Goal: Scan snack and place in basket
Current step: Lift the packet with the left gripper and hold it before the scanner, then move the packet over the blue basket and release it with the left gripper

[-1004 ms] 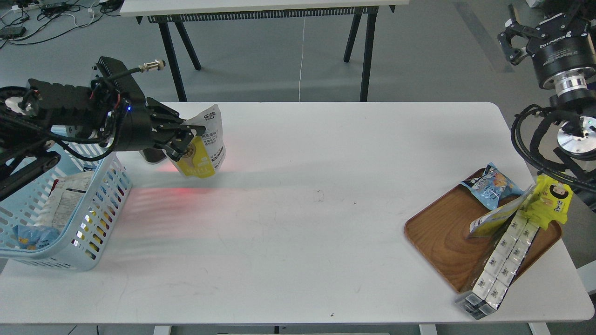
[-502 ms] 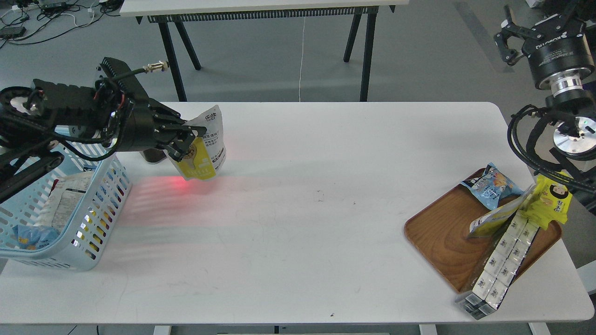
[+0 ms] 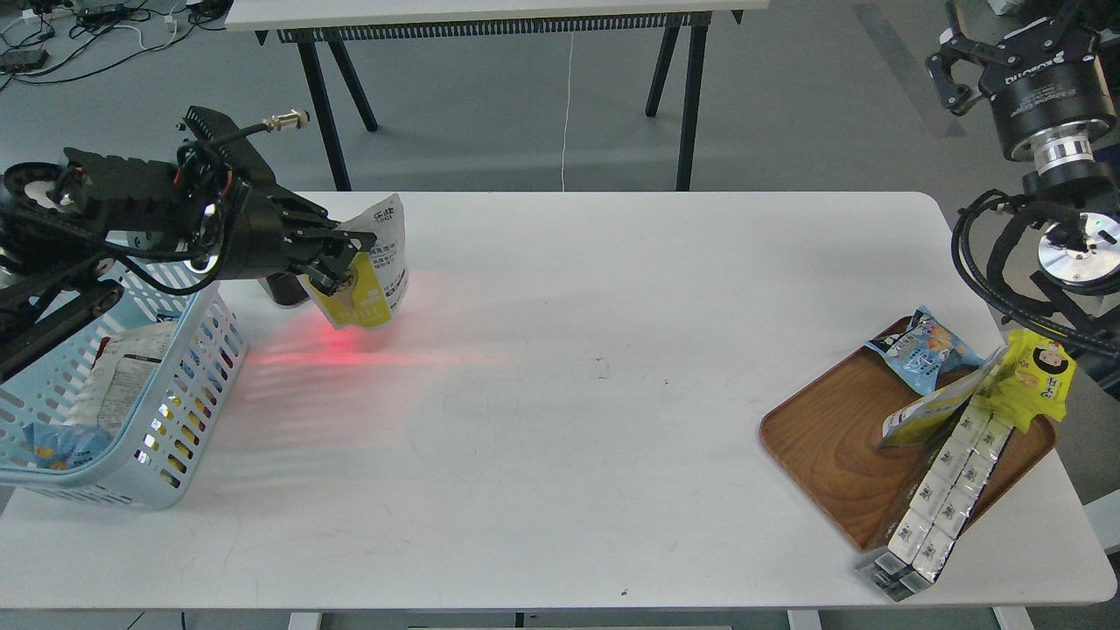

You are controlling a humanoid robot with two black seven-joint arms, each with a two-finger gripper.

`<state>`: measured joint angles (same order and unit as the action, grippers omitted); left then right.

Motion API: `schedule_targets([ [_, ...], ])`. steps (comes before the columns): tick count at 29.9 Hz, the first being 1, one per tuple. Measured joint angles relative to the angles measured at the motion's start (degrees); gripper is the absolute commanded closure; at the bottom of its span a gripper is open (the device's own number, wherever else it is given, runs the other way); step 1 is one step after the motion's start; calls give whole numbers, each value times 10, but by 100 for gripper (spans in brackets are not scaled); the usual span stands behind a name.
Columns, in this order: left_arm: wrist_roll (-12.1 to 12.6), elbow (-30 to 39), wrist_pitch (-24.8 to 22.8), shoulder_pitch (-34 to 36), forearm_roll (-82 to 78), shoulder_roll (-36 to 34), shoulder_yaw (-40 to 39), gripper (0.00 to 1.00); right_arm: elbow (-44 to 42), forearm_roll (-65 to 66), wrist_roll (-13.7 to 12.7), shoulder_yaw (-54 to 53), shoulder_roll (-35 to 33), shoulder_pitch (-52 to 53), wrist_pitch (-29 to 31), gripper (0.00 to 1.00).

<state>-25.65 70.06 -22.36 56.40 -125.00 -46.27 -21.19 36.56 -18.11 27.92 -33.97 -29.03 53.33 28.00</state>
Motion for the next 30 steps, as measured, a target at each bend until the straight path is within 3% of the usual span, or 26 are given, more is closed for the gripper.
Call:
schedule_targets([
  [5,-2,6,0,5,0,1,0,100,0,0,0,0,-1,-1,0,1],
  [9,-4,55,-1,7,0,-20,-2,100,-1,0,0,-1,0,-1,0,1],
  [15,-4,155,-18,7,0,-100,-25,100,-1,0,1,-1,-3,-2,0,1],
  [20,-21,166,-22,6,0,-168,-63,100,-1,0,1,-3,-7,-2,0,1],
  [30,-24,166,-16,4,84,-325,-63,100,-1,0,1,-13,-7,-2,0,1],
])
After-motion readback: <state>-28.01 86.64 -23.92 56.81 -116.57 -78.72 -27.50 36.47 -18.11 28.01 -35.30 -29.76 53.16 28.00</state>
